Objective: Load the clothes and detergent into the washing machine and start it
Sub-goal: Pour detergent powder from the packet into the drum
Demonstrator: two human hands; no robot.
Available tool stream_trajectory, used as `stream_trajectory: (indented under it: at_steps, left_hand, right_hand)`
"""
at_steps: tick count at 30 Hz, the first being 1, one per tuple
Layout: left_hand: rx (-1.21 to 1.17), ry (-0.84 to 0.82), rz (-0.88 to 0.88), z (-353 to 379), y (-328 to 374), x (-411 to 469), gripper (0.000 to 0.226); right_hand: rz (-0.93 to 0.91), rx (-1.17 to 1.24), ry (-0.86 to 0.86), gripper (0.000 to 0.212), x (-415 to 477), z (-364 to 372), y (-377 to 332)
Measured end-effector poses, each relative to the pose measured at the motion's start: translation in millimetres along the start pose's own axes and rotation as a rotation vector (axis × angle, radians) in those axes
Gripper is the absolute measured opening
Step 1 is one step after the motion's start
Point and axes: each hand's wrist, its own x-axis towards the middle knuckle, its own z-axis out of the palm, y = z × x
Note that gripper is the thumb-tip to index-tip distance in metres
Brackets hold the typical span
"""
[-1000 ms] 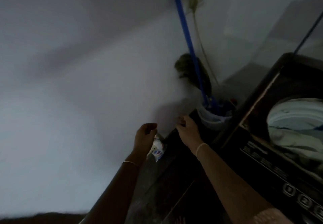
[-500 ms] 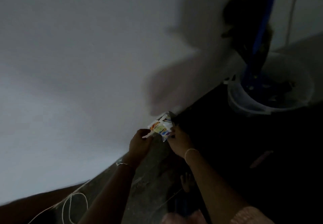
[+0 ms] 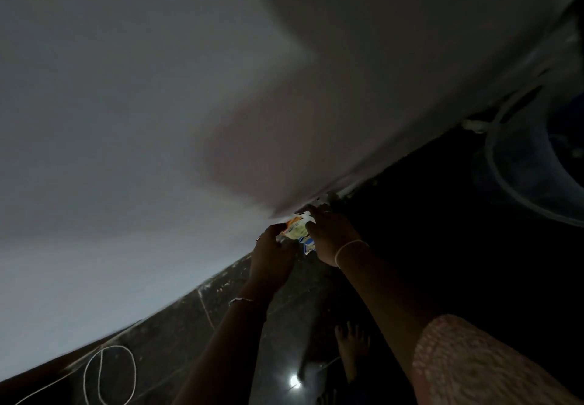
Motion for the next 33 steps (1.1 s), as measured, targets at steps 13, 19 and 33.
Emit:
stream_trajectory:
  at_steps: [13,19,33]
  left_hand:
    - [0.046,-0.056,-0.014,21,-29,14,0.041]
    - [0.008,-0.080,-0.016,29,-31,6,0.040]
    - [-0.170,-0.124,-0.031,-10,32,-117,0.042]
  right_hand:
    - [-0.045,-0.119,-0.050,0.033,22,25,4]
    - [0.049,0.098,-0.038,0.029,1,16,17]
    - [0.179,0.472,0.197,0.015,-145,-88,-21]
